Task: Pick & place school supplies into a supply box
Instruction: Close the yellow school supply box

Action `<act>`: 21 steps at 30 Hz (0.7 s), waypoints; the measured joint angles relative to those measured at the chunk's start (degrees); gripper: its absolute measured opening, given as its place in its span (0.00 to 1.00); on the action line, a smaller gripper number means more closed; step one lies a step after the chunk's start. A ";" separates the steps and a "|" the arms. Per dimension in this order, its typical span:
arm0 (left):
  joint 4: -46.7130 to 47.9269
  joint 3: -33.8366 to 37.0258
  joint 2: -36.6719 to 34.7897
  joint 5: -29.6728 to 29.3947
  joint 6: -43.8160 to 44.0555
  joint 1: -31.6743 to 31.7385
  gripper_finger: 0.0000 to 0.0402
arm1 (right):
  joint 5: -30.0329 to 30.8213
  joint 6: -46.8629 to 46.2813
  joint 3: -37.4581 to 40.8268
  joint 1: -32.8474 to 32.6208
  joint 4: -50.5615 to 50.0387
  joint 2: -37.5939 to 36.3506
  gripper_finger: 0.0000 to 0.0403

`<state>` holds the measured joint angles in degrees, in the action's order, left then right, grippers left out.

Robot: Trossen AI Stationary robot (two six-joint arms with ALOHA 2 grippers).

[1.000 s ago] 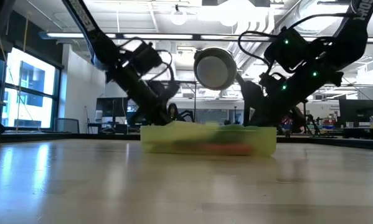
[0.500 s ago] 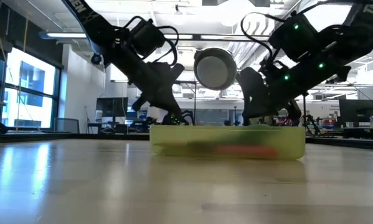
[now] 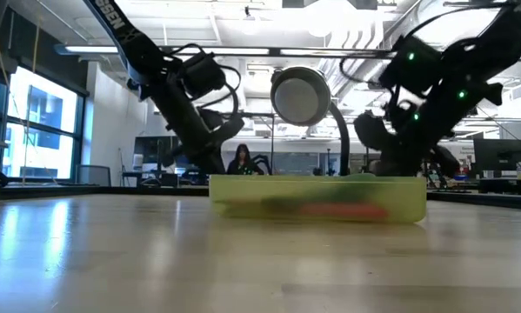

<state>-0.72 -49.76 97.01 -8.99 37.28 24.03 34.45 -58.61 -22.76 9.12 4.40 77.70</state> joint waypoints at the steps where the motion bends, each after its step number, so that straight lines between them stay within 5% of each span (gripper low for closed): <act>1: -0.61 0.00 0.53 -0.04 0.38 -0.08 0.06 | -0.76 -0.11 0.00 0.27 0.04 0.79 0.00; 21: -6.50 -7.50 12.80 5.94 -0.96 -0.04 0.03 | -3.09 -4.46 0.00 1.20 1.94 7.58 0.00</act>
<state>-7.22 -57.26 109.81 -3.05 36.32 23.99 31.37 -63.07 -22.76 10.33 6.35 85.27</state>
